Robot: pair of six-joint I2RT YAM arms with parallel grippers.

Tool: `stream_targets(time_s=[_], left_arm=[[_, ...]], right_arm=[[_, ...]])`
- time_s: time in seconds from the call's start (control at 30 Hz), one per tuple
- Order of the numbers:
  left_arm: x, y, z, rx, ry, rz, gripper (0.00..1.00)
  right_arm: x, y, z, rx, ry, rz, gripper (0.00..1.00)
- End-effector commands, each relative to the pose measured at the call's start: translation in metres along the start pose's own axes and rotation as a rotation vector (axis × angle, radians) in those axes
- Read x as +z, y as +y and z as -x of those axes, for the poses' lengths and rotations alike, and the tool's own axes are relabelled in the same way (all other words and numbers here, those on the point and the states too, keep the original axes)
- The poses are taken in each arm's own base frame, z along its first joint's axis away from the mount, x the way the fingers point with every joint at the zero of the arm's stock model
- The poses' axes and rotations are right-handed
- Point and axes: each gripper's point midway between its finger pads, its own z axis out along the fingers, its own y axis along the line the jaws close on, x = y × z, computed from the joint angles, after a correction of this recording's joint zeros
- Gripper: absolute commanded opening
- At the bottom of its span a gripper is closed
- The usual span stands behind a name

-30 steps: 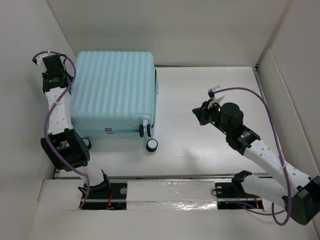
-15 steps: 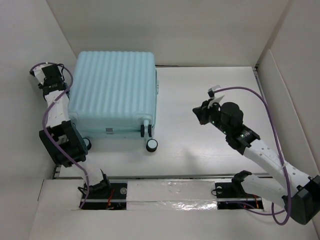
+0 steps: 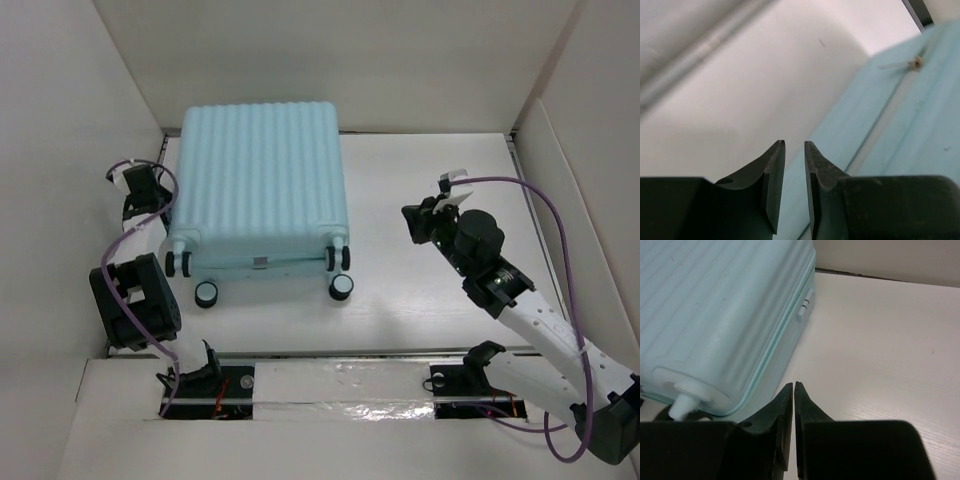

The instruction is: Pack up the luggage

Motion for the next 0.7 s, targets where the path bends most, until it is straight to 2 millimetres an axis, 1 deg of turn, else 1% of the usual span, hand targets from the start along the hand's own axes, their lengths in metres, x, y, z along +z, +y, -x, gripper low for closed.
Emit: stream_targets(time_s=[0.0,0.03,0.07,0.1,0.13,0.17,0.2,0.23,0.27,0.3,0.33,0.37,0.4,0.43,0.47,0.5,0.53,0.57,0.6,0.63,0.67], left_arm=[[-0.067,-0.076,-0.099,0.078,0.304,-0.316,0.20],[-0.075,-0.078,-0.107,0.081,0.319,-0.336,0.20],[-0.081,-0.080,-0.105,0.067,0.316,-0.357,0.21],[-0.095,-0.088,-0.100,0.062,0.293,-0.401,0.21],[-0.100,-0.081,-0.111,0.062,0.314,-0.414,0.21],[-0.108,-0.087,-0.111,0.049,0.306,-0.450,0.22],[-0.123,-0.095,-0.112,0.046,0.298,-0.499,0.22],[-0.129,-0.091,-0.127,0.053,0.323,-0.511,0.22],[-0.136,-0.096,-0.132,0.061,0.319,-0.540,0.23],[-0.147,-0.101,-0.136,0.074,0.319,-0.566,0.23],[-0.156,-0.103,-0.156,0.094,0.350,-0.576,0.23],[-0.162,-0.107,-0.162,0.097,0.345,-0.598,0.23],[-0.172,-0.111,-0.162,0.094,0.322,-0.627,0.23],[-0.174,-0.106,-0.175,0.084,0.331,-0.613,0.23],[-0.177,-0.109,-0.174,0.073,0.309,-0.638,0.23],[-0.179,-0.107,-0.172,0.060,0.288,-0.644,0.23],[-0.177,-0.099,-0.181,0.057,0.296,-0.628,0.23],[-0.179,-0.101,-0.179,0.036,0.283,-0.649,0.23],[-0.180,-0.100,-0.180,0.028,0.275,-0.663,0.23],[-0.177,-0.092,-0.189,0.031,0.290,-0.654,0.23],[-0.177,-0.093,-0.190,0.026,0.284,-0.665,0.23]], right_arm=[[0.000,-0.015,0.013,0.015,-0.035,-0.087,0.14],[0.000,-0.017,0.013,0.018,-0.036,-0.096,0.17],[0.003,-0.022,0.010,0.019,-0.028,-0.113,0.21],[0.004,-0.027,0.008,0.022,-0.021,-0.132,0.23],[0.006,-0.028,0.007,0.022,-0.018,-0.136,0.27],[0.007,-0.034,0.007,0.023,-0.016,-0.153,0.34],[0.010,-0.041,0.004,0.026,-0.005,-0.175,0.38],[0.012,-0.047,0.002,0.028,-0.002,-0.196,0.42],[0.013,-0.053,0.002,0.030,0.000,-0.219,0.49],[0.014,-0.067,0.004,0.037,-0.004,-0.261,0.52],[0.018,-0.079,0.001,0.043,0.007,-0.303,0.54],[0.020,-0.089,0.002,0.052,0.009,-0.336,0.57],[0.022,-0.099,0.007,0.070,-0.001,-0.366,0.57],[0.029,-0.119,-0.001,0.079,0.026,-0.416,0.57],[0.034,-0.129,-0.003,0.088,0.036,-0.441,0.57],[0.039,-0.139,-0.004,0.102,0.042,-0.466,0.57],[0.046,-0.152,0.007,0.112,0.024,-0.484,0.57],[0.062,-0.163,-0.011,0.115,0.084,-0.498,0.57],[0.072,-0.168,-0.014,0.114,0.108,-0.496,0.57],[0.087,-0.167,0.003,0.111,0.100,-0.481,0.57],[0.105,-0.175,-0.025,0.105,0.196,-0.488,0.57]])
